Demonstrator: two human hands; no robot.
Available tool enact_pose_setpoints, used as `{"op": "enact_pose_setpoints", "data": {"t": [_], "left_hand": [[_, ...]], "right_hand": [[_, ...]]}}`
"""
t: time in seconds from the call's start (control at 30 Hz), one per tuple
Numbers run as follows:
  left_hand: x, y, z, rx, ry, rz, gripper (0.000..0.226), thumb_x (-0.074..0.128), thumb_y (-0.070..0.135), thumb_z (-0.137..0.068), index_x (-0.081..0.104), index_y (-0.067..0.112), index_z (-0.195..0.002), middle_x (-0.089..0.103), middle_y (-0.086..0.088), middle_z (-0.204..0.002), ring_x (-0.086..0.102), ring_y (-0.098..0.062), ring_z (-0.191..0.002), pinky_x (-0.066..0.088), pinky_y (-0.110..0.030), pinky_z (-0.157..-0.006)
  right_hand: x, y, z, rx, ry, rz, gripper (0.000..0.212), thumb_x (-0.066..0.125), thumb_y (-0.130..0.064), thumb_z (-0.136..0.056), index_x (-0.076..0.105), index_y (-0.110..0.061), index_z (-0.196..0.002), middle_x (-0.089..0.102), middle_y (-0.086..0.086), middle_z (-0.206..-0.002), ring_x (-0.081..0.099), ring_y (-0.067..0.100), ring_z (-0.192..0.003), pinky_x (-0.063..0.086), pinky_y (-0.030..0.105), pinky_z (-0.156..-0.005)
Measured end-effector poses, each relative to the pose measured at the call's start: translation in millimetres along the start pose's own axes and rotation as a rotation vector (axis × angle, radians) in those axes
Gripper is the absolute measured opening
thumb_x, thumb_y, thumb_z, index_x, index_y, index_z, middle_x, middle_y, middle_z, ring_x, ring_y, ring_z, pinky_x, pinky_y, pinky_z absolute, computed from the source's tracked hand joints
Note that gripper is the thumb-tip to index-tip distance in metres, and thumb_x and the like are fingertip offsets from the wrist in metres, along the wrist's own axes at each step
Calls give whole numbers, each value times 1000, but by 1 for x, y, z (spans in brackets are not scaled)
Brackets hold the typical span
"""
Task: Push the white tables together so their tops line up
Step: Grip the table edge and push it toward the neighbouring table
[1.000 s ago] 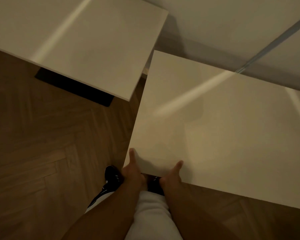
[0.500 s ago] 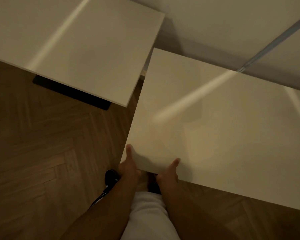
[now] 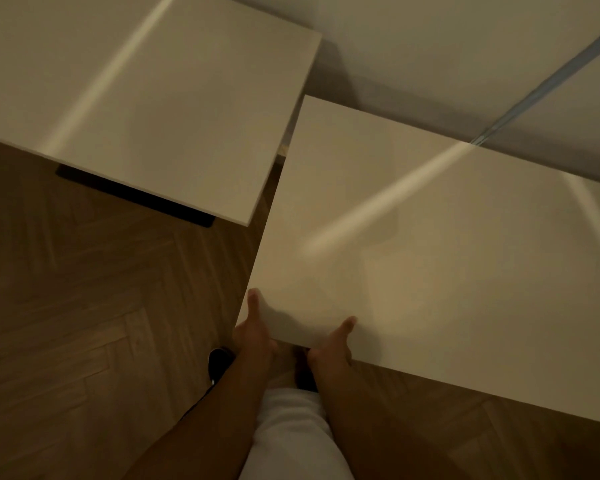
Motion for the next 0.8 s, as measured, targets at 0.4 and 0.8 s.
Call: {"op": "enact_pose_setpoints", "data": {"t": [0.4, 0.8], "left_hand": [[11, -1, -35, -31, -68, -44, 85, 84, 72, -53, 73, 11, -111, 75, -7, -107, 74, -25, -93, 62, -38, -75], [19, -9, -58, -188, -383, -167, 85, 83, 65, -63, 67, 9, -124, 69, -14, -123, 66, -32, -112, 57, -48, -91]], "right_hand": [[9, -17, 29, 1, 63, 52, 149, 22, -106, -35, 46, 0, -136, 56, 22, -126, 56, 40, -111, 48, 50, -99], [8, -20, 26, -17, 8, 75, 125, 33, -95, -67, 27, -2, -150, 48, 21, -138, 51, 40, -120, 48, 46, -97]]}}
Point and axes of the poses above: each hand's wrist, its own z-axis away from the middle knuckle, its own x-axis out of the palm, y = z × x, the point moved 8 cm from there along -z, towards the middle knuckle
